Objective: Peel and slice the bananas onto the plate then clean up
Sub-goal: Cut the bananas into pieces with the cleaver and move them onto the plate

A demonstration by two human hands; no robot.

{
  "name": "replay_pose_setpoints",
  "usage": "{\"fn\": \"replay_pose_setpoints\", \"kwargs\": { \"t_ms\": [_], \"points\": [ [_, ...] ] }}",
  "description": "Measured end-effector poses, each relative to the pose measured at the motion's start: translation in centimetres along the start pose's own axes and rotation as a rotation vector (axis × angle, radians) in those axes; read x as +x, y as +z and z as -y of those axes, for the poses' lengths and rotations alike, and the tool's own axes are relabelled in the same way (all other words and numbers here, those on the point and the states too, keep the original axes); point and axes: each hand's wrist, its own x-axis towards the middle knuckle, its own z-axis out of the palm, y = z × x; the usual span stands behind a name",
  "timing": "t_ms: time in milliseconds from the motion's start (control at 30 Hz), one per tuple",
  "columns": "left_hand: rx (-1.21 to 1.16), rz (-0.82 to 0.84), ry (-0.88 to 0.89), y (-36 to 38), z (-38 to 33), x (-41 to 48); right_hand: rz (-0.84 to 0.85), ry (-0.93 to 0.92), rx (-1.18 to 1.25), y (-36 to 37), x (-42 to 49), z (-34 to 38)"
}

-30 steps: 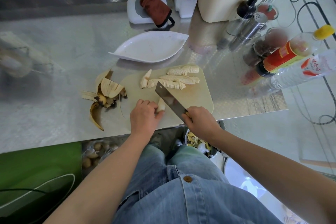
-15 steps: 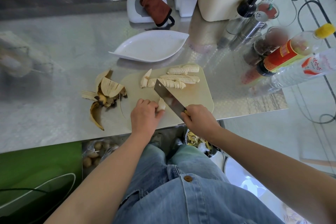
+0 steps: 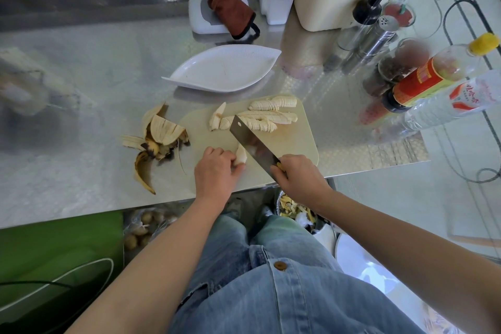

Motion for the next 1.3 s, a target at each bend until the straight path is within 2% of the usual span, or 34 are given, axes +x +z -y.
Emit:
{"fn": "replay_pose_setpoints", "kwargs": {
  "t_ms": [467, 800, 1300],
  "points": [
    [-0.024, 0.006, 0.004, 0.2, 0.07, 0.0, 0.058, 0.035, -0.035, 0.91, -0.23, 0.22],
    [0.0, -0.002, 0.007, 0.07, 0.09, -0.08, -0.021, -0.02, 0.016, 0.57, -0.16, -0.12],
    [-0.011, -0.006, 0.002, 0.23, 0.12, -0.05, 0.029, 0.002, -0.038, 0.83, 0.03, 0.68]
  ]
}}
